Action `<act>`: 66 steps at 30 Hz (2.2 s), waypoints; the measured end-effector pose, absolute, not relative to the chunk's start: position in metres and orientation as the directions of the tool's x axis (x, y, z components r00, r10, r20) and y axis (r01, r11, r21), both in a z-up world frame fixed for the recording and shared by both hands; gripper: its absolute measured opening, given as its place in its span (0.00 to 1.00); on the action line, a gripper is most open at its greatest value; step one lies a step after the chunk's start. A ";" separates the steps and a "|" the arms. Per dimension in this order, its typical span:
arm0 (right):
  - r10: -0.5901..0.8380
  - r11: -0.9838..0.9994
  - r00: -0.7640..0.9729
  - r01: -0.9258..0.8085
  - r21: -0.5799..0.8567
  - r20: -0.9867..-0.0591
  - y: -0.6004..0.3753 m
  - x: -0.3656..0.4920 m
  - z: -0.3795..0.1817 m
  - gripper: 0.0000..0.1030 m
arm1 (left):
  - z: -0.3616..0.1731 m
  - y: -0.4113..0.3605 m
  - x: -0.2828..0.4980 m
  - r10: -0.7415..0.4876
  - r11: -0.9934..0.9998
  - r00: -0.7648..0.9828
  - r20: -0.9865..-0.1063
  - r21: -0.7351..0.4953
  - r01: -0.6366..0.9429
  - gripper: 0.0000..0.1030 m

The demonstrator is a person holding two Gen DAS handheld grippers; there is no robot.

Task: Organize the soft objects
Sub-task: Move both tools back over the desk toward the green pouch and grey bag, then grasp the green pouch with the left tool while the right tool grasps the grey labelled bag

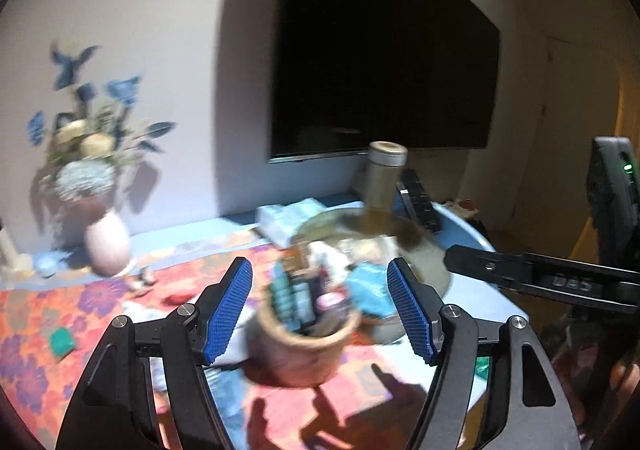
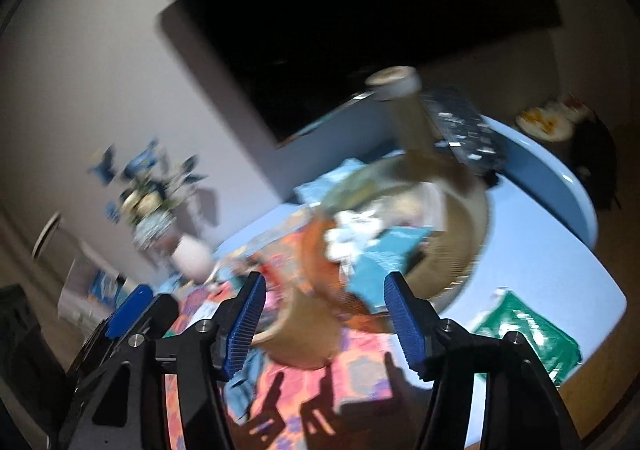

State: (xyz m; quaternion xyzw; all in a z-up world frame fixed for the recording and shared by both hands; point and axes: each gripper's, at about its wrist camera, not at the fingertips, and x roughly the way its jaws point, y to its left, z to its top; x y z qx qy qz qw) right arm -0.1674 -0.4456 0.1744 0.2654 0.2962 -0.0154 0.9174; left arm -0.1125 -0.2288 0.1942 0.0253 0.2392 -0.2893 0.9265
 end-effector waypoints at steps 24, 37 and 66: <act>0.411 0.902 0.506 -0.102 0.421 -0.758 -0.209 -0.010 0.103 0.59 | 0.105 0.052 0.004 -0.175 0.982 0.754 -0.633 -0.056 0.180 0.72; 0.391 0.896 0.404 0.036 0.442 -0.827 -0.177 0.067 0.047 0.59 | 0.030 0.048 0.048 -0.224 0.955 0.620 -0.752 -0.042 0.294 0.72; 0.115 0.990 0.526 -0.131 0.053 -0.843 -0.095 0.074 0.033 0.50 | 0.025 0.062 0.067 -0.260 0.964 0.682 -0.683 -0.140 0.226 0.51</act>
